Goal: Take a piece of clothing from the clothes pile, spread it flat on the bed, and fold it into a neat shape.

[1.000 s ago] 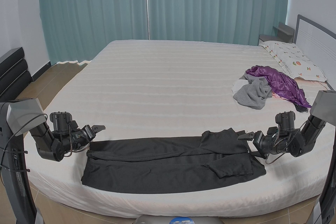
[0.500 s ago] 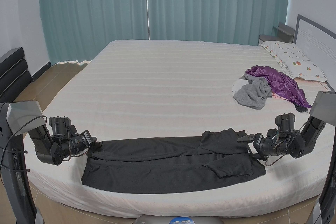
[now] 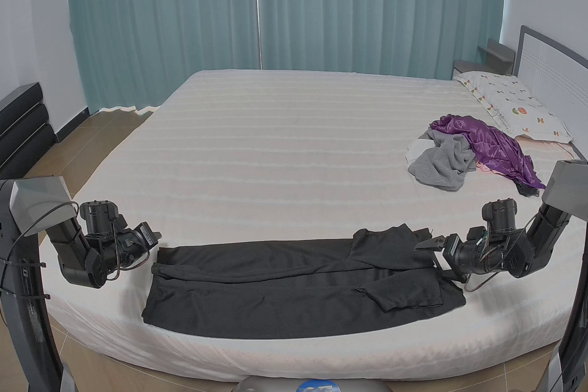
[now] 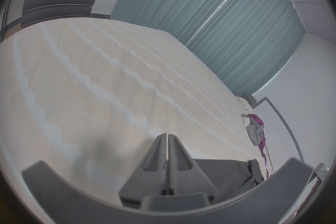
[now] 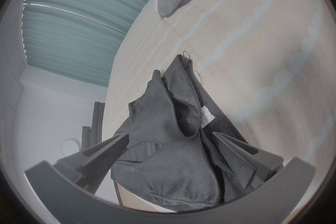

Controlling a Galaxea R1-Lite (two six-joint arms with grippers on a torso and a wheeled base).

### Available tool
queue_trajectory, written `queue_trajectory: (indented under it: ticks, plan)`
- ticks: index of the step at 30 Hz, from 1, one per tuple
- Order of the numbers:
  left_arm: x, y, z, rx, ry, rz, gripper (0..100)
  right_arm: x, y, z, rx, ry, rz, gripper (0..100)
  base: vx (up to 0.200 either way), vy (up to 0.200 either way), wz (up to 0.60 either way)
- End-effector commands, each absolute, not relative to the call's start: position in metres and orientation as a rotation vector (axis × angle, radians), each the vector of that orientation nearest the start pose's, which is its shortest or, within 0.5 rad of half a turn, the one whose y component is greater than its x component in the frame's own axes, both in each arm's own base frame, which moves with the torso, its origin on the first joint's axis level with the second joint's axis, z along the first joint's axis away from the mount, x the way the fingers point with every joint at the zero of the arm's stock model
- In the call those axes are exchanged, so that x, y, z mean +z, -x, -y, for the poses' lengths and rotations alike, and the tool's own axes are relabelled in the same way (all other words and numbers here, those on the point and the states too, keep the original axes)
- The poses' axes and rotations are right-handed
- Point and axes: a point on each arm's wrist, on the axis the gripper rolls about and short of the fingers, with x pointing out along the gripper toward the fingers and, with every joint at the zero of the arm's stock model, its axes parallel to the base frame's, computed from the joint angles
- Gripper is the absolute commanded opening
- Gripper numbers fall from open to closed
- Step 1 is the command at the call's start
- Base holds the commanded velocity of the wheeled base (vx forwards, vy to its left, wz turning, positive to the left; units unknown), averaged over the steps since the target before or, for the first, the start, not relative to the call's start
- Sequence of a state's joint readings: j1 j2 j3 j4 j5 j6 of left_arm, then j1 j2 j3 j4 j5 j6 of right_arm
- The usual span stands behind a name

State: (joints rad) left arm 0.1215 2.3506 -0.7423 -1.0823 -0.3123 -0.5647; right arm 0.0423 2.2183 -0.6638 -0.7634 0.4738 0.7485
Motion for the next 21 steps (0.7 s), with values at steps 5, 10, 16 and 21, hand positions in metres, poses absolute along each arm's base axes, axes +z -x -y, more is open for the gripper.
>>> queue_trajectory:
  ticks: [5, 10, 16, 21]
  plan:
    - [-0.015, -0.364, -0.038, -0.037, 0.678, -0.564, 100, -0.008, -0.326, -0.025, 0.185, -0.860, -0.920, 100, 0.000, 0.000, 0.00]
    - [-0.015, -0.363, -0.038, -0.034, 0.686, -0.566, 100, -0.010, -0.324, -0.026, 0.199, -0.856, -0.897, 100, 0.000, 0.000, 0.00]
    - [-0.009, -0.361, -0.037, -0.065, 0.718, -0.575, 100, -0.011, -0.324, -0.027, 0.201, -0.852, -0.898, 100, 0.000, 0.000, 0.00]
    - [0.001, -0.354, -0.035, -0.124, 0.763, -0.602, 100, -0.011, -0.324, -0.027, 0.201, -0.852, -0.898, 100, 0.000, 0.000, 0.00]
